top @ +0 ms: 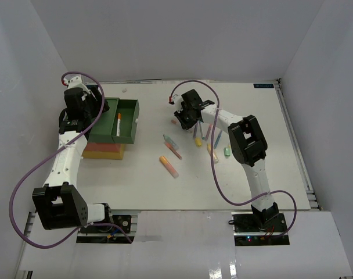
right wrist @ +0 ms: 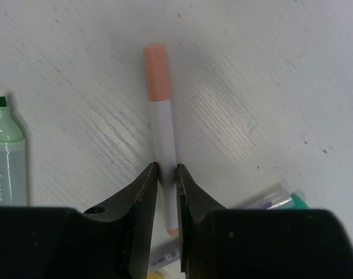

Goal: Sort the stationery into containers
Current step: Pick up the pen from the center of the board.

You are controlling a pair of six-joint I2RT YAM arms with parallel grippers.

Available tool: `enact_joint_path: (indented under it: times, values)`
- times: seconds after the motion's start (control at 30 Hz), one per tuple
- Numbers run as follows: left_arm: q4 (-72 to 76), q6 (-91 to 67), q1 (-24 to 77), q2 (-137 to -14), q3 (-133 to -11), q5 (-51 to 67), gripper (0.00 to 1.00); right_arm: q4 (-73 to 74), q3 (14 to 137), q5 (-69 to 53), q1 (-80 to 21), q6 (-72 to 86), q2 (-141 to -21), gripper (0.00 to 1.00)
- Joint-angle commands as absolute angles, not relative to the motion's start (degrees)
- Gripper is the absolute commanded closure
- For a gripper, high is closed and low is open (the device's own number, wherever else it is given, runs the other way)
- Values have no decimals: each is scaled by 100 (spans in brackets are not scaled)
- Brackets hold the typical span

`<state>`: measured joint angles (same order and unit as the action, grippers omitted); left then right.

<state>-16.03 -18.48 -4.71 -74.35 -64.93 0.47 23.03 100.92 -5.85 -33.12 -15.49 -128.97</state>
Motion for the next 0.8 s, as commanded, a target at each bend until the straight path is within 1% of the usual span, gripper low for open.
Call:
enact_joint_path:
  times: [0.0,0.07,0.1,0.17,0.33,0.47,0.57,0.77]
  values:
    - [-2074,-1890,-483,-7515,-6372,220,27,2285,10072,-650,-3313,-1521,-12815,78]
    - [-2083,-1881,-483,-7523,-6372,228,27,2294,10055,-650,-3305,-1521,-12745,82]
    - [-2083,-1890,-475,-7515,-6372,237,27,2294,10046,-642,-3305,-1512,-12718,88]
    - [-2083,-1881,-475,-7515,-6372,229,27,2294,10020,-668,-3305,-1503,-12656,92]
    - [-2083,-1855,-475,-7506,-6372,246,27,2294,9923,-808,-3313,-1319,-12411,92]
    - [-2083,-1846,-483,-7497,-6381,255,27,2119,9686,-1028,-3375,-757,-11726,92]
    - [-2074,-1846,-475,-7488,-6381,255,27,1760,9326,-985,-3498,-195,-11112,92]
    - [-2083,-1846,-475,-7515,-6372,273,27,819,8825,-1116,-3919,1500,-10091,92]
